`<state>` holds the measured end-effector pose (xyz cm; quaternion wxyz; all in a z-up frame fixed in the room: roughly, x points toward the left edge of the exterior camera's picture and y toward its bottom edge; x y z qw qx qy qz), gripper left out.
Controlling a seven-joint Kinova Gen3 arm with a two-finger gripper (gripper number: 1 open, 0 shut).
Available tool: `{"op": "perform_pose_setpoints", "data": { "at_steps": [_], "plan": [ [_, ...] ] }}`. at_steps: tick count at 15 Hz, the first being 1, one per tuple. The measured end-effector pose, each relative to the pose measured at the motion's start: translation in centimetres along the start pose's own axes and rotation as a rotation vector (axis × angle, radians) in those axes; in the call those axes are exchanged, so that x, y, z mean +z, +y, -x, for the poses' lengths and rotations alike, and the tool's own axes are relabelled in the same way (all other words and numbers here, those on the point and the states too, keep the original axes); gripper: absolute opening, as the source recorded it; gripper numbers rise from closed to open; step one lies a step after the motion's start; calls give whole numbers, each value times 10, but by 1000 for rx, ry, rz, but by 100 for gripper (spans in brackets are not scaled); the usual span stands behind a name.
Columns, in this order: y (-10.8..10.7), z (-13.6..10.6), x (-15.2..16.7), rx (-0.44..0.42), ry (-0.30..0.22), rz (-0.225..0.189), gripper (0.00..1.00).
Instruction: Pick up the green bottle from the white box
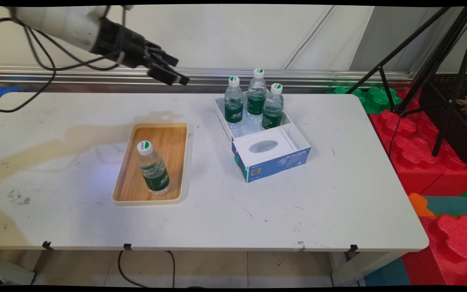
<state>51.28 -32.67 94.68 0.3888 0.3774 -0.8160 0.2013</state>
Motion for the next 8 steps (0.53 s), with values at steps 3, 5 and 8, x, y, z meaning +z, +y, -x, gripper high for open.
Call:
{"op": "perform_pose_setpoints", "data": {
  "at_steps": [3, 5, 8],
  "plan": [
    [-7, -1, 30, -10, -1, -4, 100],
    [-11, 0, 59, -18, -5, -6, 100],
    [-14, 6, 100, -35, -17, -12, 100]
  ]
}}
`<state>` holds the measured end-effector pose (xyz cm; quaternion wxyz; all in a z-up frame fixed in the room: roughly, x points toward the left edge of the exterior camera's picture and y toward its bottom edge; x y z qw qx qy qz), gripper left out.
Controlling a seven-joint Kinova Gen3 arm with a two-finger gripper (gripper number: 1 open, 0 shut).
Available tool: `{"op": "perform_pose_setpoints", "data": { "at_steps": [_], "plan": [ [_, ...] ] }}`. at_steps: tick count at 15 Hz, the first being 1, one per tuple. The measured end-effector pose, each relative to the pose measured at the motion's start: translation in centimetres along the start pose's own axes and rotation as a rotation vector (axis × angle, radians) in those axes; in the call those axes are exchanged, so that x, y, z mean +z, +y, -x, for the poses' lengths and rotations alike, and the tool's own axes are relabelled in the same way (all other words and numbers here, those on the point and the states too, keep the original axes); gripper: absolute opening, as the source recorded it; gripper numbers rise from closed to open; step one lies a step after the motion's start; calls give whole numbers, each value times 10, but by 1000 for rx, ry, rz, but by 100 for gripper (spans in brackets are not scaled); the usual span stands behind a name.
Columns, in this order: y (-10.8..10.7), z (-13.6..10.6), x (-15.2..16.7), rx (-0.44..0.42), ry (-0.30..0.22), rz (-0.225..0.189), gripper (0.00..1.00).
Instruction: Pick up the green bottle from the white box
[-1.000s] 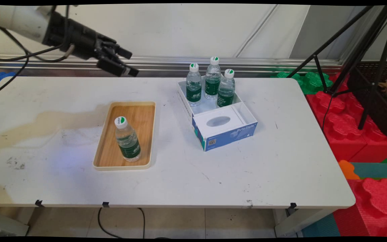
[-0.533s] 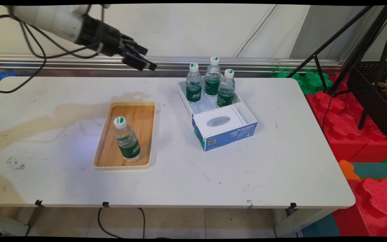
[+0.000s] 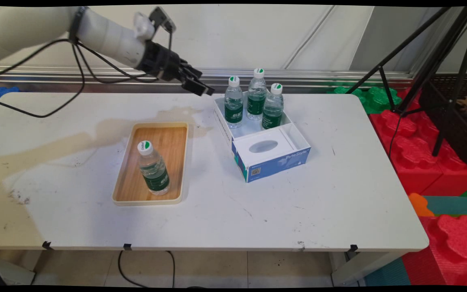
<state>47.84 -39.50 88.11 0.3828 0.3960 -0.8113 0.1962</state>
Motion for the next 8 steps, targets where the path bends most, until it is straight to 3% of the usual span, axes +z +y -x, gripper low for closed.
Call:
{"op": "perform_pose_setpoints", "data": {
  "at_steps": [8],
  "plan": [
    [-1, 7, 63, -27, -14, -4, 100]
  ]
}}
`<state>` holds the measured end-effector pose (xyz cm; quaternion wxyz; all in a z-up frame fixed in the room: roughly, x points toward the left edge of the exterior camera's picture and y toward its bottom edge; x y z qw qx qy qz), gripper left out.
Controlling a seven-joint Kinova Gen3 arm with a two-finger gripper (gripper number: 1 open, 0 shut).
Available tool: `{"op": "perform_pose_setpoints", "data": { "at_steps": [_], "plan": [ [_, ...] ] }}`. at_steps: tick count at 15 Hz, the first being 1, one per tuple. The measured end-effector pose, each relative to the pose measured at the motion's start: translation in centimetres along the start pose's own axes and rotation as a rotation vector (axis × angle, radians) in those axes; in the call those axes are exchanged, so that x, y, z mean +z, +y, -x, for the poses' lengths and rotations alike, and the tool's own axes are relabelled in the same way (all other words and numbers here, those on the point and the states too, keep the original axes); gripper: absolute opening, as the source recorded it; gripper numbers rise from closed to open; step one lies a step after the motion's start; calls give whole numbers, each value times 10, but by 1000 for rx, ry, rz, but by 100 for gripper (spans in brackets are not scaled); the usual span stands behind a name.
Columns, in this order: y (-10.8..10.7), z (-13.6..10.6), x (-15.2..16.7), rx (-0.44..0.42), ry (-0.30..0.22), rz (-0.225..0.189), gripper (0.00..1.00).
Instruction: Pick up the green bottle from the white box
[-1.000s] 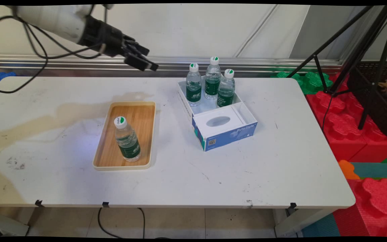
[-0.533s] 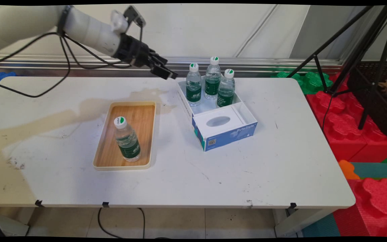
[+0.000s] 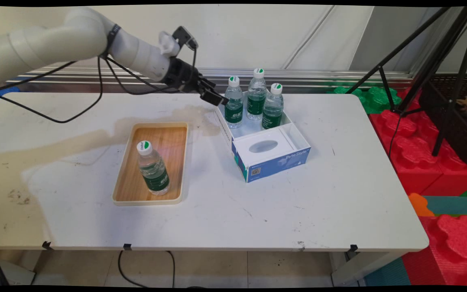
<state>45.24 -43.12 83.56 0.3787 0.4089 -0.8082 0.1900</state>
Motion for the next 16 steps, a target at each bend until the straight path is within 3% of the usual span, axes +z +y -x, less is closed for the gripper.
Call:
{"op": "perform_pose_setpoints", "data": {
  "at_steps": [4, 15, 16],
  "plan": [
    [-1, 0, 30, -15, 11, -2, 100],
    [-2, 3, 63, -28, 29, -16, 100],
    [-3, 3, 64, -30, 31, -16, 0]
  ]
}}
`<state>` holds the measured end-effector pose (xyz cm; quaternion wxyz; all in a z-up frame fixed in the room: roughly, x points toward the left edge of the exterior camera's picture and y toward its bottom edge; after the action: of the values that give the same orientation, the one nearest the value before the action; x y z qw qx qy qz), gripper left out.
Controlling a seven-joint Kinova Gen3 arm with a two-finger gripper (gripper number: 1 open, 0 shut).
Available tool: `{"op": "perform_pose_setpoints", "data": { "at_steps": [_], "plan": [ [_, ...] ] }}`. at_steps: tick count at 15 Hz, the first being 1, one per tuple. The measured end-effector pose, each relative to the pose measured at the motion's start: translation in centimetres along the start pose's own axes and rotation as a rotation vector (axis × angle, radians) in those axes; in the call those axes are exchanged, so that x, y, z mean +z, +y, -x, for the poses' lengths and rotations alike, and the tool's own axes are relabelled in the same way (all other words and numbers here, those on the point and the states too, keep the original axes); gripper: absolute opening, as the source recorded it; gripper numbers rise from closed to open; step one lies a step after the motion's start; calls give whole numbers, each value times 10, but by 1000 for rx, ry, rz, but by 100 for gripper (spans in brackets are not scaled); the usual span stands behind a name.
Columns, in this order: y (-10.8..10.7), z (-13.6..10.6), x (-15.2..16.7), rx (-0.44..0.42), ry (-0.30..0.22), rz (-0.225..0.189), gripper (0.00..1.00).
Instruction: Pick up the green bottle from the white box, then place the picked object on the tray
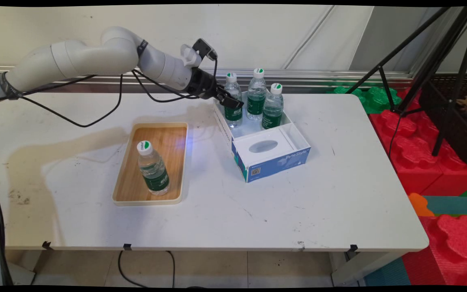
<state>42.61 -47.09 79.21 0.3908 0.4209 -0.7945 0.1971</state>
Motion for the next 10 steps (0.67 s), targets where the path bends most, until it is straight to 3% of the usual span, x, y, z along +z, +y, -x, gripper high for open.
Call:
{"op": "perform_pose_setpoints", "data": {
  "at_steps": [10],
  "plan": [
    [2, 0, -4, -6, 24, 5, 0]
  ]
}}
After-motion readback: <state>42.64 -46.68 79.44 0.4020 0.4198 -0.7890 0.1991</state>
